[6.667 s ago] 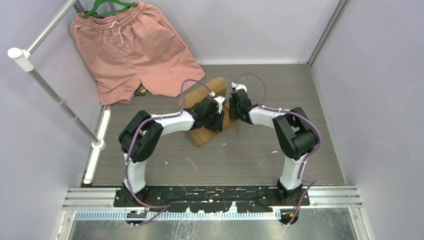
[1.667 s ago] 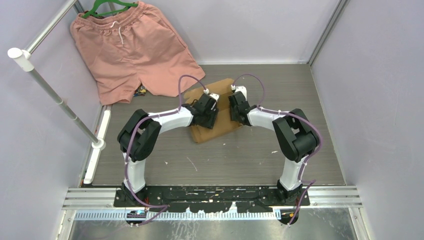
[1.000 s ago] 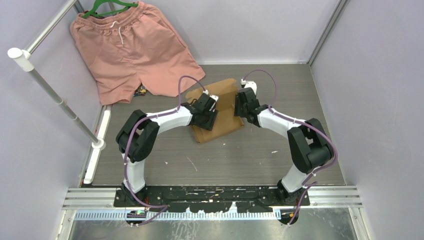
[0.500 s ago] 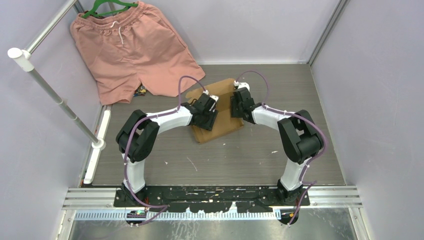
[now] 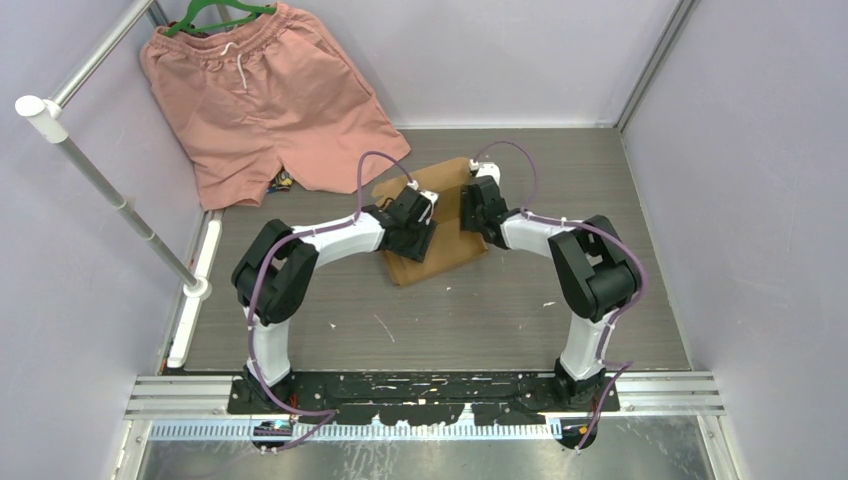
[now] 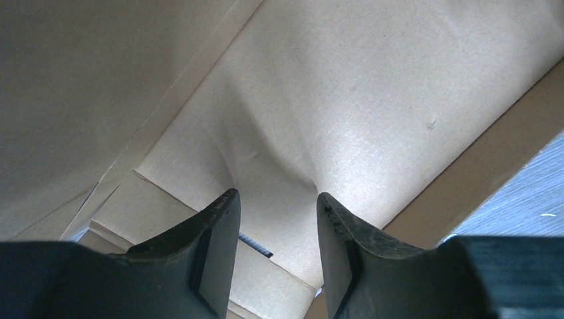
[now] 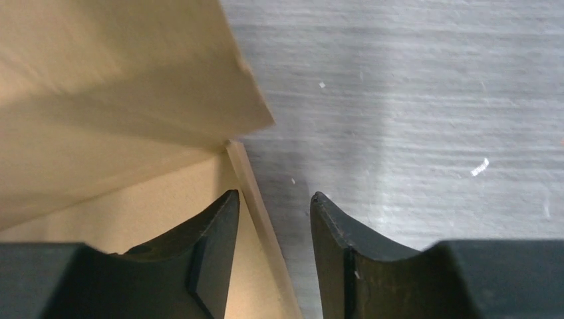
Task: Fold the paper box
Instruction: Fold the paper box at the center of the board.
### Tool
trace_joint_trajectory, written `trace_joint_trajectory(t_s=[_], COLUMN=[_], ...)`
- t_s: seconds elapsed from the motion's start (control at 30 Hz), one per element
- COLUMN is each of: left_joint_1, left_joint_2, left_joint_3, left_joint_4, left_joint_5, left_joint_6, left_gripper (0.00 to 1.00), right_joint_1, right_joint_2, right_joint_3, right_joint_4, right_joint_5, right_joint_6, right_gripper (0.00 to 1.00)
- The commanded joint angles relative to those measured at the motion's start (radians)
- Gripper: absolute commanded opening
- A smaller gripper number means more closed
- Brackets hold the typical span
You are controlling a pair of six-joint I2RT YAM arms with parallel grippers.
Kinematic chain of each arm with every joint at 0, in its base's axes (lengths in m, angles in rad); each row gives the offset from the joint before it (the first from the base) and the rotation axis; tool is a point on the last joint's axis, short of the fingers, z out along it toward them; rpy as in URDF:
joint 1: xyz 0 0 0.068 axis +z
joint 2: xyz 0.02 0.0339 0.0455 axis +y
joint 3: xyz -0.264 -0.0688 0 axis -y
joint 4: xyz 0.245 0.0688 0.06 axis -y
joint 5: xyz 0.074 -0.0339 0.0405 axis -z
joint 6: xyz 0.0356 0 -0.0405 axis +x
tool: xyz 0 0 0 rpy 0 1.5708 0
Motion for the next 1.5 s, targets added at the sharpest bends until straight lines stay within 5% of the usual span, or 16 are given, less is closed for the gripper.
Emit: trace_joint_trajectory(t_s=[0.0, 0.2, 0.37, 0.73, 0.8, 0.9, 0.97, 1.27, 1.47], left_joint_1=[0.007, 0.008, 0.010, 0.074, 0.082, 0.106, 0.113, 0.150, 0.177], left_joint_2=[-0.083, -0.154, -0.238, -0.456, -0.484, -0.511, -0.516, -0.634, -0.650], left_joint_3=[0.027, 0.019, 0.016, -0.133, -0.181, -0.230, -0.245, -0.380, -0.414], left_joint_4=[0.016, 0.057, 0.068, -0.002, -0.005, -0.017, -0.043, -0.038, -0.024], left_joint_5=[0.032, 0.093, 0.101, -0.017, -0.053, -0.065, -0.088, -0.103, -0.036], left_joint_6=[0.023, 0.030, 0.019, -0.067, -0.100, -0.149, -0.168, -0.248, -0.266], left_gripper=[0.48, 0.50, 0.50, 0.43, 0.39, 0.11, 0.07, 0.52, 0.61], right_joint_1=[0.003, 0.002, 0.004, 0.061, 0.084, 0.123, 0.145, 0.148, 0.148], right_joint_2=[-0.172, -0.374, -0.465, -0.408, -0.383, -0.334, -0.305, -0.235, -0.224], right_joint_3=[-0.084, -0.155, -0.152, -0.017, 0.025, 0.103, 0.146, 0.286, 0.375], right_joint_4=[0.074, -0.039, -0.123, -0.220, -0.238, -0.289, -0.316, -0.407, -0.446], right_joint_5=[0.097, 0.153, 0.019, -0.300, -0.303, -0.295, -0.272, -0.247, -0.291], right_joint_6=[0.025, 0.035, 0.043, 0.021, 0.014, -0.010, -0.035, -0.083, -0.098], right_gripper=[0.52, 0.55, 0.45, 0.44, 0.44, 0.45, 0.46, 0.49, 0.54])
